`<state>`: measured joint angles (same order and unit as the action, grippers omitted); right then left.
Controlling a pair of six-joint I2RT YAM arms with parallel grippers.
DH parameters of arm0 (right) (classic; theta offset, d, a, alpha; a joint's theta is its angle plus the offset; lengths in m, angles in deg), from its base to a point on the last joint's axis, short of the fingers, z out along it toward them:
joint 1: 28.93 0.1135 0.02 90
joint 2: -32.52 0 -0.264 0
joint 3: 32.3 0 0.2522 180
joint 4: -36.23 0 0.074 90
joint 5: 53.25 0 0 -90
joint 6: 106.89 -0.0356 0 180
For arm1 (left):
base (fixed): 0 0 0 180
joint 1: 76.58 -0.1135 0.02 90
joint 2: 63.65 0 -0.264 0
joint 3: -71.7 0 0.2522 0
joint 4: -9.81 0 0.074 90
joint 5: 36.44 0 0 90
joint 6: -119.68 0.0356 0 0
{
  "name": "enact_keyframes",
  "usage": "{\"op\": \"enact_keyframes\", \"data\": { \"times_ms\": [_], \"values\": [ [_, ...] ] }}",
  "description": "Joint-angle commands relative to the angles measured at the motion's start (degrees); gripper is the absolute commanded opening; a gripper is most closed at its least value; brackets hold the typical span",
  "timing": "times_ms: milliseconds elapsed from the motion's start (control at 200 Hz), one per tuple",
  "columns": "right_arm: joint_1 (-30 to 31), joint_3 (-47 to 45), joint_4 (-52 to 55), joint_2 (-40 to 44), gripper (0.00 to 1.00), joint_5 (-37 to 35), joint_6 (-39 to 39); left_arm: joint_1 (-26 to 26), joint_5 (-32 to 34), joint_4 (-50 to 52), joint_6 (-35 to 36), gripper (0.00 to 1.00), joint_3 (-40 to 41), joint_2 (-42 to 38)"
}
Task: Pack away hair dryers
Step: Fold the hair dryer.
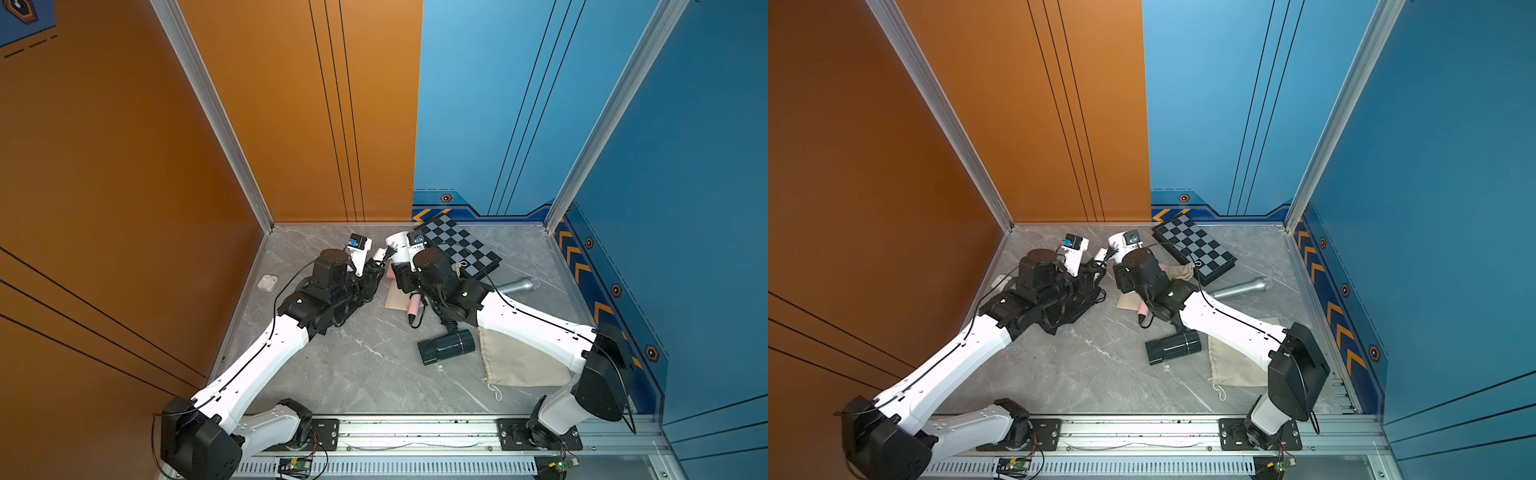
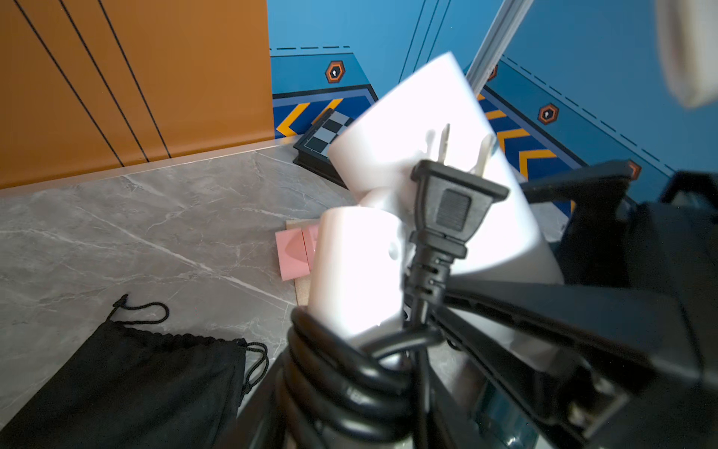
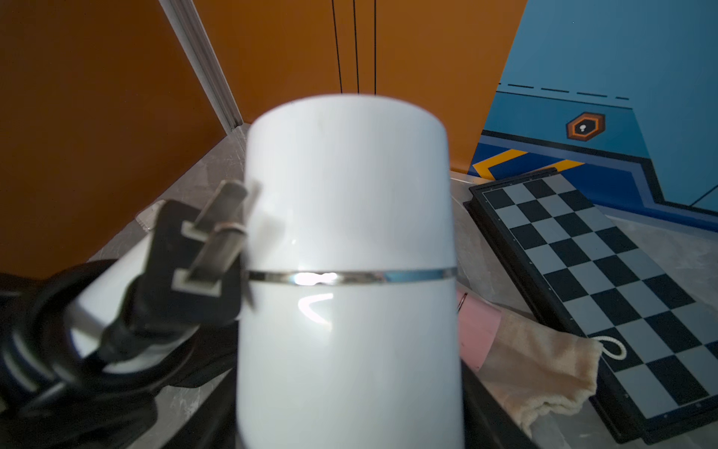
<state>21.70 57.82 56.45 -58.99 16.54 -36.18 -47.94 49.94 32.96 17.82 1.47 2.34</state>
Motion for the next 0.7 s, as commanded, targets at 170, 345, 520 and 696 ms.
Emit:
{"op": "enact_keyframes", "data": {
  "times_ms": [170,345,520,696],
  "values": [
    [0.66,5.0,-10.4,-0.73,0.42,-6.72,-14.63,6.61,9.07,-9.36,-4.2,0.06,3.31,0.51],
    [0.43,6.43,-12.64,-2.03,0.42,-6.24,-19.24,9.47,12.75,-15.05,-6.61,0.07,5.17,1.35],
    [-0.06,7.63,-12.14,-2.71,0.45,-4.33,-20.17,10.82,13.52,-16.77,-7.05,0.06,5.46,2.25],
    [-1.51,7.4,-10.31,-2.06,0.59,-0.64,-18.9,9.79,13.01,-16.27,-5.1,0.06,5.65,0.5]
  ]
}}
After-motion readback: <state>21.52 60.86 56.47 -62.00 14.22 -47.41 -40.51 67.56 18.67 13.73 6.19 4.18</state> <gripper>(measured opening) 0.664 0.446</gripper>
